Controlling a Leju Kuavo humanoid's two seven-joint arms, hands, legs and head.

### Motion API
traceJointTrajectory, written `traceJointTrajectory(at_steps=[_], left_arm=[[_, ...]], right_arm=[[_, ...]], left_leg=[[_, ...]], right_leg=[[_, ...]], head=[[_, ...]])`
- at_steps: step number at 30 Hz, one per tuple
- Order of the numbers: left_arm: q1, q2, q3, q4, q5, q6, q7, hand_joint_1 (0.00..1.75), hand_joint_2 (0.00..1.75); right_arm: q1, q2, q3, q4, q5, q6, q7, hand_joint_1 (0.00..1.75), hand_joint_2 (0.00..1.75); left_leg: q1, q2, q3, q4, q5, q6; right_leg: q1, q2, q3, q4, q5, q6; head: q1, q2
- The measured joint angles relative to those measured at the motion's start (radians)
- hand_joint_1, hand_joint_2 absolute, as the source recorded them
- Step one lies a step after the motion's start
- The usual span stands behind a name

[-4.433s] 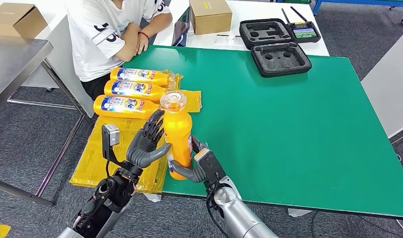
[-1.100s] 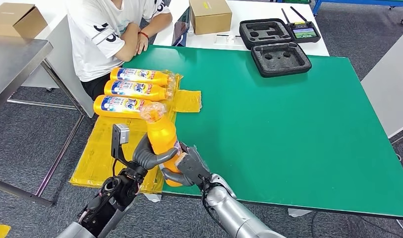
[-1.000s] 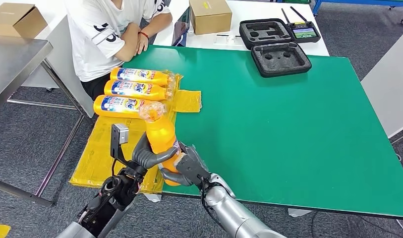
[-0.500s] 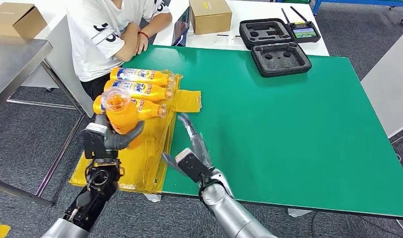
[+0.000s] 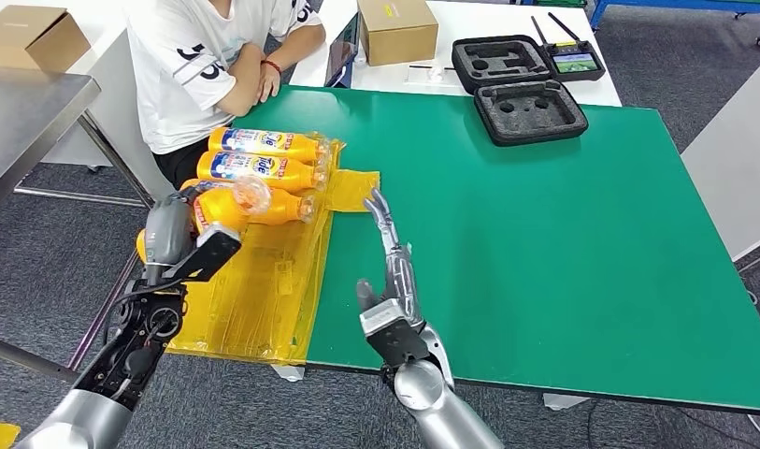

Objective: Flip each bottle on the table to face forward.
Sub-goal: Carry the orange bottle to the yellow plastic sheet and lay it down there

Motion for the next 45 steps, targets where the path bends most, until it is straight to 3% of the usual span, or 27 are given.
traceJointTrajectory(at_steps=[4, 11, 15, 20, 24, 27, 39, 40, 43, 44, 45], left_arm=[[-0.03, 0.045, -0.037, 0.064, -0.123, -0.122, 0.052, 1.75, 1.75], [-0.058, 0.077, -0.069, 0.119, -0.138, -0.138, 0.055, 1.75, 1.75], [-0.062, 0.08, -0.075, 0.128, -0.139, -0.139, 0.055, 1.75, 1.75], [-0.066, 0.082, -0.081, 0.136, -0.149, -0.151, 0.056, 1.75, 1.75], [-0.154, 0.082, -0.189, 0.275, -0.294, -0.341, 0.085, 1.75, 1.75], [-0.201, 0.079, -0.24, 0.348, -0.327, -0.405, 0.085, 1.75, 1.75], [-0.303, 0.041, -0.334, 0.522, -0.342, -0.475, 0.035, 1.75, 1.75], [-0.305, 0.037, -0.336, 0.53, -0.339, -0.476, 0.031, 1.64, 1.75], [-0.31, 0.029, -0.339, 0.546, -0.324, -0.494, 0.013, 0.35, 1.75], [-0.311, 0.028, -0.339, 0.549, -0.314, -0.506, 0.003, 0.02, 1.31], [-0.311, 0.027, -0.339, 0.552, -0.301, -0.52, -0.009, 0.0, 0.87]], right_arm=[[0.015, -0.001, -0.001, -0.052, -0.094, 0.01, -0.027, 0.0, 0.0], [0.021, -0.006, -0.001, -0.093, -0.108, 0.009, -0.03, 0.0, 0.0], [0.023, -0.007, -0.001, -0.099, -0.108, 0.009, -0.03, 0.0, 1.75], [0.024, -0.007, -0.001, -0.102, -0.111, 0.008, -0.03, 0.0, 1.75], [0.023, -0.007, 0.006, -0.107, -0.15, -0.01, -0.03, 0.0, 1.75], [0.021, -0.007, 0.006, -0.105, -0.16, -0.016, -0.03, 0.0, 1.75], [-0.011, -0.007, 0.013, -0.063, -0.142, -0.003, -0.03, 0.0, 1.75], [-0.014, -0.007, 0.014, -0.058, -0.137, -0.001, -0.03, 0.0, 1.75], [-0.02, -0.007, 0.014, -0.045, -0.125, 0.01, -0.03, 0.0, 1.75], [-0.02, -0.007, 0.014, -0.042, -0.123, 0.014, -0.03, 0.0, 1.75], [-0.021, -0.007, 0.014, -0.038, -0.12, 0.017, -0.03, 0.0, 1.75]], left_leg=[[0.0, 0.0, 0.0, 0.0, 0.0, 0.0], [0.0, 0.0, 0.0, 0.0, 0.0, 0.0], [0.0, 0.0, 0.0, 0.0, 0.0, 0.0], [0.0, 0.0, 0.0, 0.0, 0.0, 0.0], [0.0, 0.0, 0.0, 0.0, 0.0, 0.0], [0.0, 0.0, 0.0, 0.0, 0.0, 0.0], [0.0, -0.001, 0.005, 0.0, 0.0, 0.0], [0.0, -0.001, 0.005, 0.0, 0.0, 0.0], [0.0, -0.001, 0.007, -0.001, 0.0, 0.0], [0.0, -0.001, 0.007, -0.001, 0.0, 0.0], [0.0, -0.001, 0.008, -0.001, 0.0, 0.0]], right_leg=[[0.0, 0.0, -0.001, 0.0, 0.0, 0.0], [0.0, 0.0, 0.0, 0.0, 0.0, 0.0], [0.0, 0.0, 0.0, 0.0, 0.0, 0.0], [0.0, 0.0, 0.0, 0.0, 0.0, 0.0], [0.0, 0.0, 0.0, 0.0, 0.0, 0.0], [0.0, 0.0, 0.0, 0.0, 0.0, 0.0], [0.0, -0.001, 0.006, 0.0, 0.0, 0.0], [0.0, -0.002, 0.007, 0.0, 0.0, 0.0], [0.0, -0.002, 0.009, 0.0, 0.0, 0.0], [0.0, -0.002, 0.009, 0.0, 0.0, 0.0], [0.0, -0.002, 0.01, 0.0, 0.0, 0.0]], head=[[0.0, 0.0], [0.0, 0.0], [0.0, 0.0], [0.0, 0.0], [0.0, 0.0], [0.0, 0.0], [0.0, 0.0], [0.0, 0.0], [0.0, 0.0], [0.0, 0.0], [0.0, 0.0]])
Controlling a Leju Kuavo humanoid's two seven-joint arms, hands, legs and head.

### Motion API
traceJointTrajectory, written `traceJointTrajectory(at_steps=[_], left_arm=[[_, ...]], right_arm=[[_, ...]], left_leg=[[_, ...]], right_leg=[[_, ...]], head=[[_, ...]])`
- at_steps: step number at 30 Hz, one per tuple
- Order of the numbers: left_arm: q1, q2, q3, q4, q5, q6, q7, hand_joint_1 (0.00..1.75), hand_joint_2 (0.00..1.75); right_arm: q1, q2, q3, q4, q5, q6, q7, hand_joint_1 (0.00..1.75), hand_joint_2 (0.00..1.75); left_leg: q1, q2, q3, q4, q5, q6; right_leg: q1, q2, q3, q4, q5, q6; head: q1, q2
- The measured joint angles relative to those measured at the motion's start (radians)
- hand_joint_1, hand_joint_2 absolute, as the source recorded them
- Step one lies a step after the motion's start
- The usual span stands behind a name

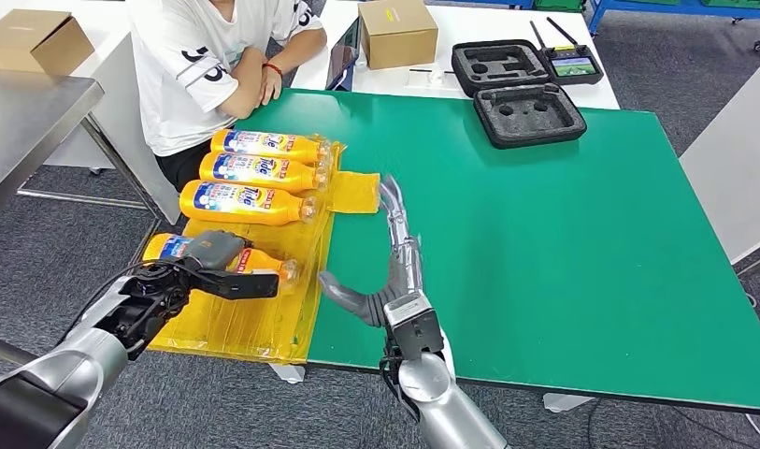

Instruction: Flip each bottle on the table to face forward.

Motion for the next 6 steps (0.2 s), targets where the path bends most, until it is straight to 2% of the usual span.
traceJointTrajectory(at_steps=[2, 6], left_arm=[[0.001, -0.003, 0.002, 0.004, 0.034, -0.028, -0.028, 0.0, 0.0], [0.006, -0.006, 0.014, 0.006, 0.104, -0.076, -0.079, 0.0, 0.0]], right_arm=[[0.0, 0.0, 0.0, 0.008, 0.004, 0.003, 0.0, 0.0, 1.75], [-0.001, 0.0, 0.0, 0.023, 0.007, 0.003, 0.0, 0.0, 1.75]], left_leg=[[0.0, 0.0, 0.001, 0.0, 0.0, 0.0], [0.0, -0.001, 0.001, 0.0, 0.0, 0.0]], right_leg=[[0.0, 0.0, 0.001, 0.0, 0.0, 0.0], [0.0, 0.0, 0.002, 0.0, 0.0, 0.0]], head=[[0.0, 0.0], [0.0, 0.0]])
